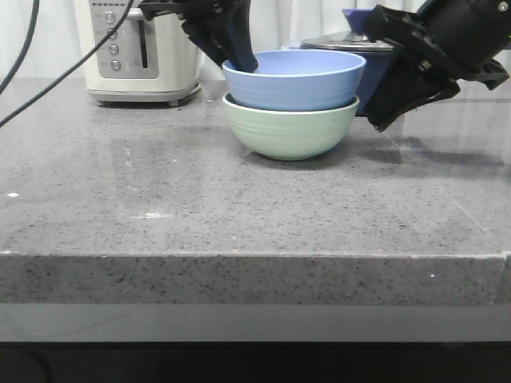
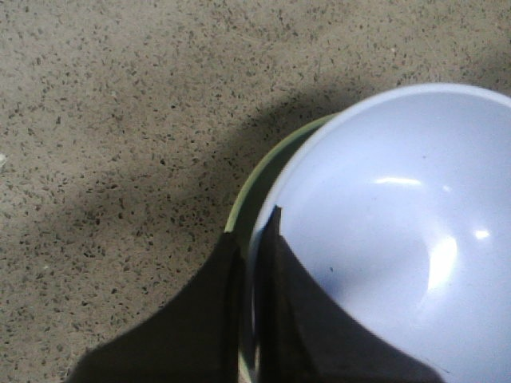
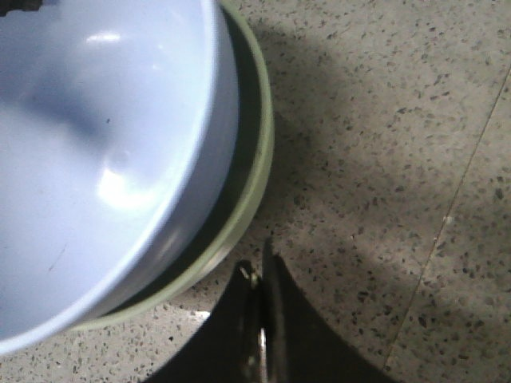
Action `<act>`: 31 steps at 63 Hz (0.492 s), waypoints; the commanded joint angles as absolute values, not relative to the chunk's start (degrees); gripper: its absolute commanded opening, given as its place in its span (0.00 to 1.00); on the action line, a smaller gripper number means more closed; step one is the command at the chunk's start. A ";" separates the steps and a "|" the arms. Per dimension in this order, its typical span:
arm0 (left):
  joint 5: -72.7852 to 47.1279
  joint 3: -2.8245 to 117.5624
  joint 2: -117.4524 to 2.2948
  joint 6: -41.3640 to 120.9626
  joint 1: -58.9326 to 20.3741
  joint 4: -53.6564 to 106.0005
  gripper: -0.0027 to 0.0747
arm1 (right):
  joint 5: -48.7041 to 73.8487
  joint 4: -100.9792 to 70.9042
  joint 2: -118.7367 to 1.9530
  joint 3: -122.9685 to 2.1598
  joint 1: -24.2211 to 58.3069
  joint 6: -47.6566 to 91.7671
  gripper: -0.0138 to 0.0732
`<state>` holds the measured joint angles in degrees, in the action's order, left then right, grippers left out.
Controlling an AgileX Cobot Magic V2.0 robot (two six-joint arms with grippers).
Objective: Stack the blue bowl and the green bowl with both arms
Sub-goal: 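Lower the blue bowl into the green bowl and open the left gripper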
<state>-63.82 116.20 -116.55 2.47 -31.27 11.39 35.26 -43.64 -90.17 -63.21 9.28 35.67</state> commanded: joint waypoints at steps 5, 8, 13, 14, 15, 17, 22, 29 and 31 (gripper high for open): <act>-61.49 118.32 -113.20 1.76 -31.75 12.55 0.01 | 33.58 -45.70 -88.17 -64.89 9.25 36.30 0.09; -61.28 118.32 -113.20 1.76 -31.75 12.55 0.01 | 33.58 -45.70 -88.17 -64.89 9.25 36.30 0.09; -61.06 118.32 -113.20 1.76 -31.75 12.55 0.03 | 33.58 -45.70 -88.17 -64.89 9.25 36.30 0.09; -61.07 118.32 -113.20 1.76 -31.75 12.65 0.04 | 33.58 -45.70 -88.17 -64.89 9.25 36.30 0.09; -61.07 118.32 -113.20 1.76 -31.75 12.63 0.07 | 33.58 -45.70 -88.17 -64.89 9.25 36.30 0.09; -61.07 118.32 -113.20 1.76 -31.75 12.63 0.10 | 33.58 -45.70 -88.17 -64.89 9.25 36.30 0.09; -60.65 118.32 -113.20 1.76 -31.75 12.76 0.21 | 33.58 -45.70 -88.17 -64.89 9.25 36.30 0.09; -60.56 118.32 -113.20 1.76 -31.75 13.29 0.36 | 33.58 -45.70 -88.17 -64.89 9.25 36.30 0.09; -60.71 118.32 -113.20 1.76 -31.75 13.69 0.39 | 33.58 -45.70 -88.17 -64.89 9.25 36.30 0.09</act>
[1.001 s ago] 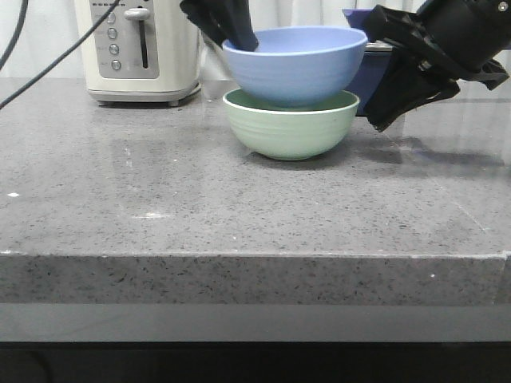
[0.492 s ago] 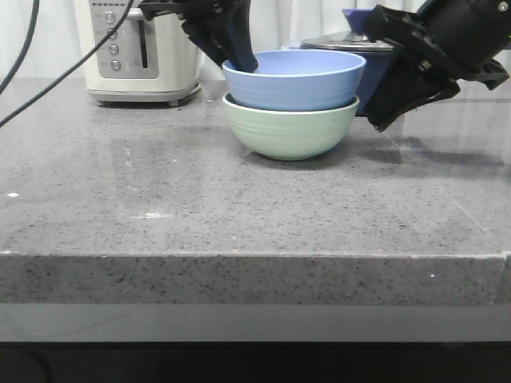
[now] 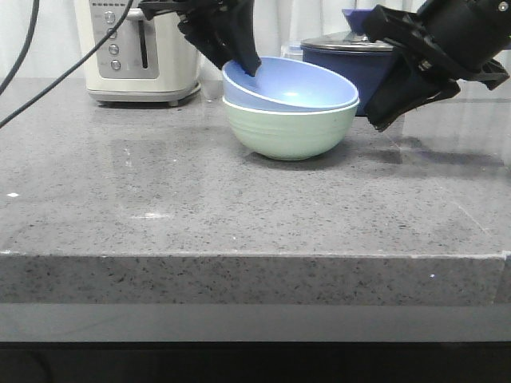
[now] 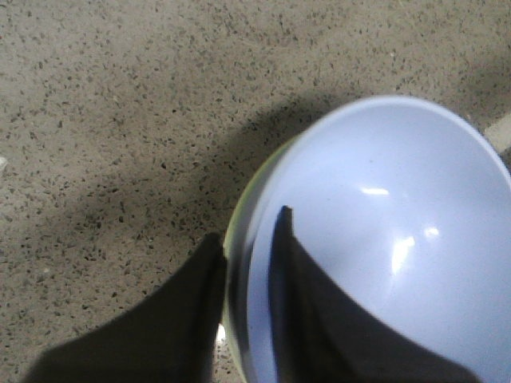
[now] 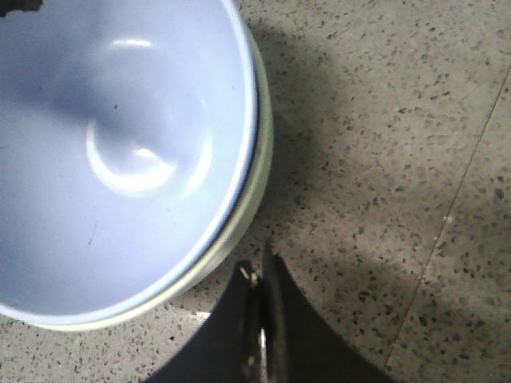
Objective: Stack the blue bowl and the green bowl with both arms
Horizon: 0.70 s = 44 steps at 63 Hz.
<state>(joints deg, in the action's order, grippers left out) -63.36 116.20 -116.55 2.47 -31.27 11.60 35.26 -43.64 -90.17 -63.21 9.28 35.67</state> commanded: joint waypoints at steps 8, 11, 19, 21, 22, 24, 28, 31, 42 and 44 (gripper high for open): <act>-61.29 118.58 -113.08 1.76 -31.75 14.95 0.40 | 33.58 -45.70 -88.17 -64.89 9.25 36.30 0.09; -61.48 119.25 -112.83 1.76 -31.75 14.52 0.40 | 33.58 -45.70 -88.17 -64.89 9.25 36.30 0.09; -61.80 120.58 -110.10 1.76 -31.75 10.41 0.40 | 33.58 -45.70 -88.17 -64.89 9.25 36.30 0.09; -62.08 120.56 -109.04 1.76 -31.75 9.67 0.40 | 33.58 -45.70 -88.17 -64.89 9.25 36.30 0.09; -62.23 120.56 -108.50 1.76 -31.75 9.26 0.40 | 33.58 -45.70 -88.17 -64.89 9.25 36.30 0.09; -62.74 120.46 -107.40 1.76 -31.75 8.55 0.40 | 33.58 -45.70 -88.17 -64.89 9.25 36.30 0.09; -63.43 119.65 -104.70 1.76 -31.75 7.35 0.40 | 33.58 -45.70 -88.17 -64.89 9.25 36.30 0.09; -63.17 118.60 -102.62 1.76 -31.75 6.88 0.40 | 33.58 -45.70 -88.17 -64.89 9.25 36.30 0.09; -58.97 107.82 -92.80 1.72 -31.75 5.12 0.40 | 33.58 -45.70 -88.17 -64.89 9.25 36.30 0.09; -58.16 105.59 -90.59 1.72 -31.75 4.94 0.40 | 33.58 -45.70 -88.17 -64.89 9.25 36.30 0.09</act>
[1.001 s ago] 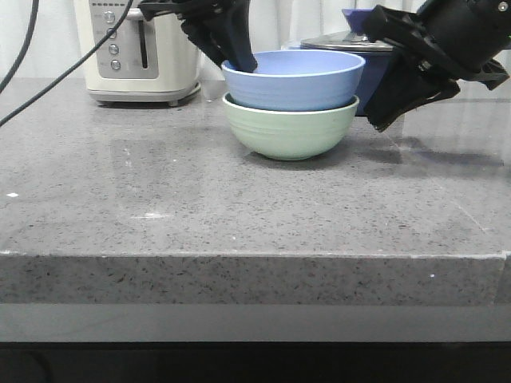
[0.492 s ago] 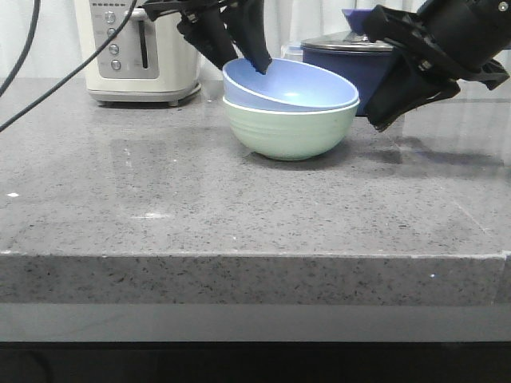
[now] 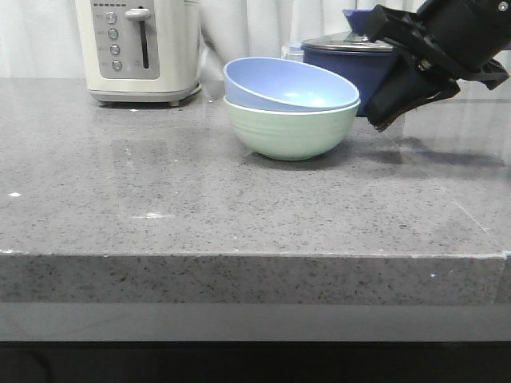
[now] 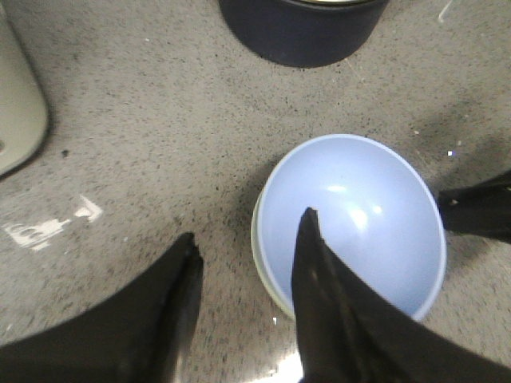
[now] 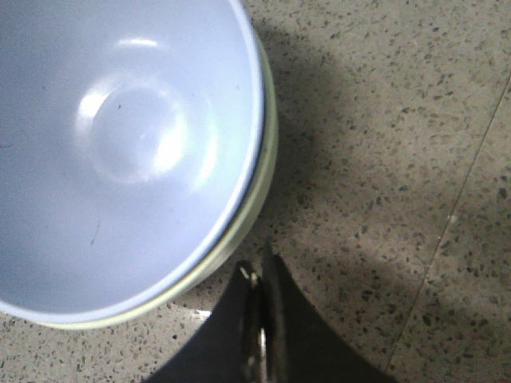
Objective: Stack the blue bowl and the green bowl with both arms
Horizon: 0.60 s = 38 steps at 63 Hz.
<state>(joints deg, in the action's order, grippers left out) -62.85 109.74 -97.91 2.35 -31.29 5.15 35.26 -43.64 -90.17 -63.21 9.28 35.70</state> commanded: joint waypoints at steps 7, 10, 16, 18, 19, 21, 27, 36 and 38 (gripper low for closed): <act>-55.88 97.66 -84.24 1.72 -31.75 4.60 0.40 | 33.58 -45.70 -88.17 -64.89 9.25 36.30 0.09; -54.67 93.61 -81.36 1.72 -31.75 4.60 0.40 | 33.58 -45.70 -88.17 -64.89 9.25 36.30 0.09; -51.60 86.69 -75.19 1.72 -31.75 3.97 0.40 | 33.58 -45.70 -88.17 -64.89 9.25 36.30 0.09; -50.68 83.89 -73.33 1.72 -31.75 3.95 0.40 | 33.58 -45.70 -88.17 -64.89 9.25 36.30 0.09; -50.18 82.80 -71.95 1.72 -31.75 3.87 0.40 | 33.58 -45.70 -88.17 -64.89 9.25 36.30 0.09; -49.64 80.66 -70.22 1.72 -31.75 3.73 0.40 | 33.58 -45.70 -88.17 -64.89 9.25 36.30 0.09; -49.20 74.21 -65.02 1.72 -31.75 3.58 0.40 | 33.58 -45.70 -88.17 -64.89 9.25 36.30 0.09; -48.98 67.85 -58.38 1.12 -31.75 3.44 0.40 | 33.52 -45.70 -88.17 -64.89 9.25 36.30 0.09; -48.84 66.40 -56.76 0.54 -31.75 3.44 0.40 | 33.66 -45.70 -88.17 -64.89 9.25 36.30 0.09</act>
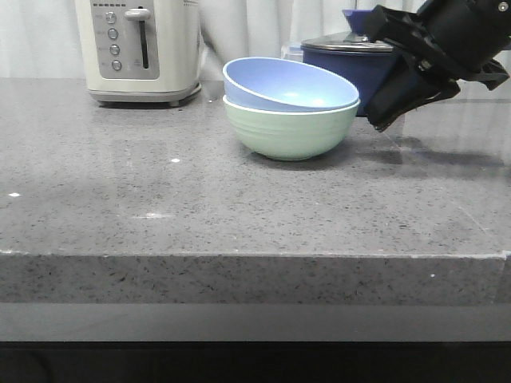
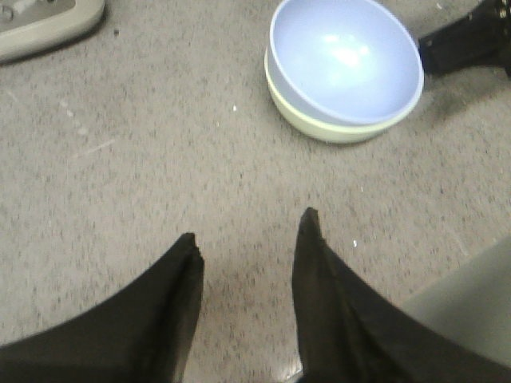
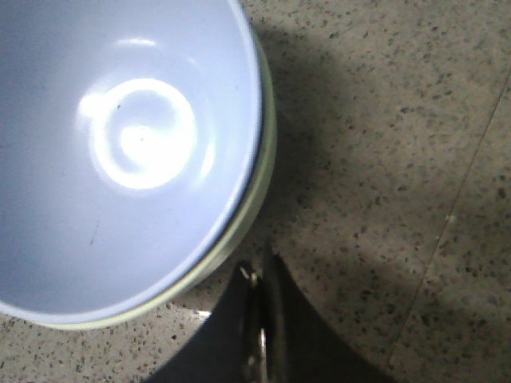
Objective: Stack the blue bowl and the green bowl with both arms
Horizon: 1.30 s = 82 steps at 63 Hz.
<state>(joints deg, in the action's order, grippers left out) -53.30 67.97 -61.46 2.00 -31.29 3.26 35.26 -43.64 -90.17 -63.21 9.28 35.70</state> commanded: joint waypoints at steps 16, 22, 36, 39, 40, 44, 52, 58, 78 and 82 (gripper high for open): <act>-47.72 58.45 -48.04 -4.45 -31.75 0.00 0.40 | 42.08 -38.67 -85.61 -65.60 9.25 35.86 0.09; -47.64 56.65 -45.89 -6.55 -31.75 -1.78 0.40 | 44.52 -32.84 -82.61 -65.53 9.25 31.30 0.10; -47.84 55.23 -43.96 -6.68 -31.75 -1.76 0.40 | 49.07 -16.92 -70.80 -64.94 10.12 15.42 0.10; -47.70 55.23 -43.96 -6.68 -31.75 -1.76 0.40 | 50.11 -13.58 -67.65 -64.59 10.63 12.85 0.10; -47.57 55.23 -44.10 -6.68 -31.75 -1.76 0.40 | 50.44 -12.71 -66.80 -64.45 10.92 12.05 0.10; -47.36 55.23 -44.10 -6.68 -31.75 -1.76 0.40 | 51.79 -9.97 -63.24 -63.69 11.42 9.00 0.10; -46.33 55.23 -44.19 -6.68 -31.75 -1.76 0.40 | 54.16 -8.54 -54.60 -61.27 11.56 6.01 0.10; -45.79 55.23 -44.19 -6.68 -31.75 -1.76 0.40 | 54.64 -8.54 -48.90 -58.84 11.56 5.46 0.10; -45.11 55.23 -44.22 -6.68 -31.75 -1.76 0.40 | 52.85 -8.38 -29.13 -49.54 11.56 3.52 0.10; -45.11 55.23 -44.22 -6.68 -31.75 -1.76 0.40 | 52.59 -7.61 -26.28 -47.99 11.45 1.84 0.10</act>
<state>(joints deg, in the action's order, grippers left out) -49.18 53.78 -44.16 -6.07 -31.39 -1.68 57.12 -8.72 -28.81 -48.29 11.49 3.58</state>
